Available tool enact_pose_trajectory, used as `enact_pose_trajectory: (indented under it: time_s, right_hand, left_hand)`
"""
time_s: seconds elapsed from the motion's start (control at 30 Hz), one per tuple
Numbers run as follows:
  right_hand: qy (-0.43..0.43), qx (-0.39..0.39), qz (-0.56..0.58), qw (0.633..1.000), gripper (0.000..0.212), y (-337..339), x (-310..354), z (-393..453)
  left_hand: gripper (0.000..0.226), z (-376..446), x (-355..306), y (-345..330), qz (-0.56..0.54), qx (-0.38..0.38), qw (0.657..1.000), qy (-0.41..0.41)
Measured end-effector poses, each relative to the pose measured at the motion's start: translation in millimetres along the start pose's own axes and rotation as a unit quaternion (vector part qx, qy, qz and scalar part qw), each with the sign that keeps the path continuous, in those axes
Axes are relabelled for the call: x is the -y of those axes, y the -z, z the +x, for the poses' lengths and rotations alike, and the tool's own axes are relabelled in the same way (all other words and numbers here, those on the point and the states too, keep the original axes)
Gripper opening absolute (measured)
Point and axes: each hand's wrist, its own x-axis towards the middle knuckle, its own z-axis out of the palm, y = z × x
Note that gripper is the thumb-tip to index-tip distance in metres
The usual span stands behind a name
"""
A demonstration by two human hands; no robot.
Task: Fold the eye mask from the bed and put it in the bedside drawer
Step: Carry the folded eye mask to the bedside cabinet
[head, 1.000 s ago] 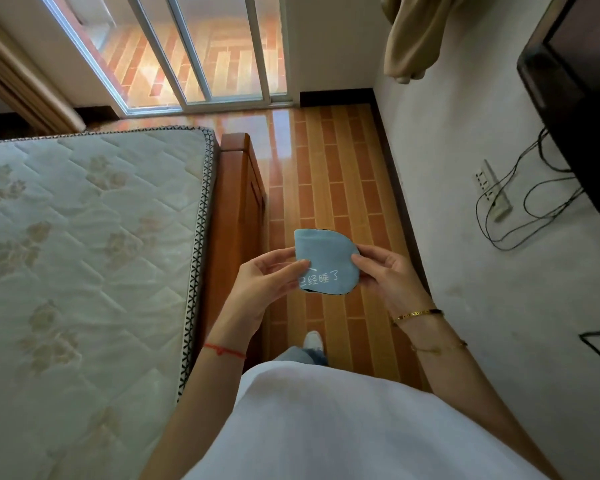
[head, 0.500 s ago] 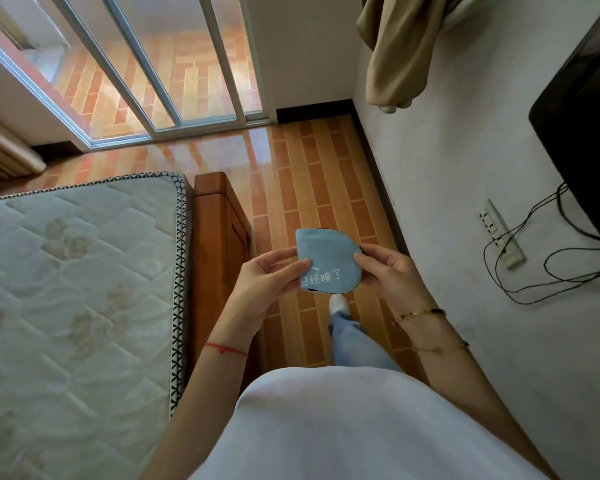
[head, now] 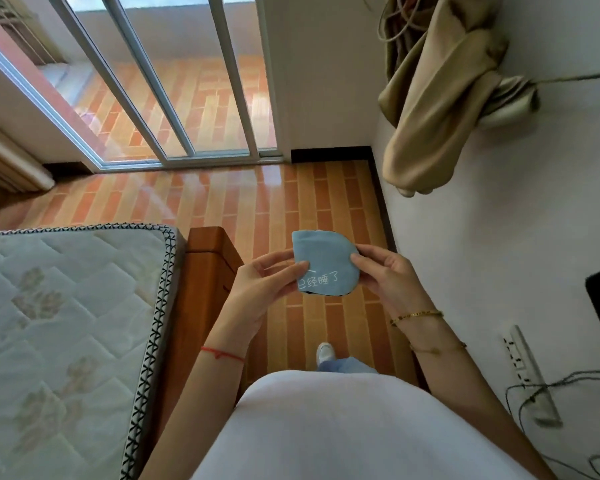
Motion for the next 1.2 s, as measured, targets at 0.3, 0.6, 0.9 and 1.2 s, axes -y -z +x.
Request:
enact_pose_trajectory:
  time_s: [0.3, 0.6, 0.9, 1.2]
  right_hand:
    - [-0.018, 0.044, -0.026, 0.999, 0.019, -12, 50, 117]
    - [-0.020, 0.072, -0.077, 0.994, 0.018, -57, 89, 256]
    - [-0.013, 0.111, -0.088, 0.990, 0.017, -148, 151, 420]
    - [-0.050, 0.145, -0.061, 0.986, 0.012, -218, 192, 532]
  left_hand:
    - [0.035, 102, -47, 4, -0.016, -0.054, 0.998, 0.006]
    - [0.042, 223, -99, 37, -0.047, -0.080, 0.996, 0.004]
    - [0.052, 353, -192, 113, -0.096, -0.118, 0.988, -0.018]
    - [0.033, 438, -257, 164, -0.139, -0.153, 0.978, -0.015]
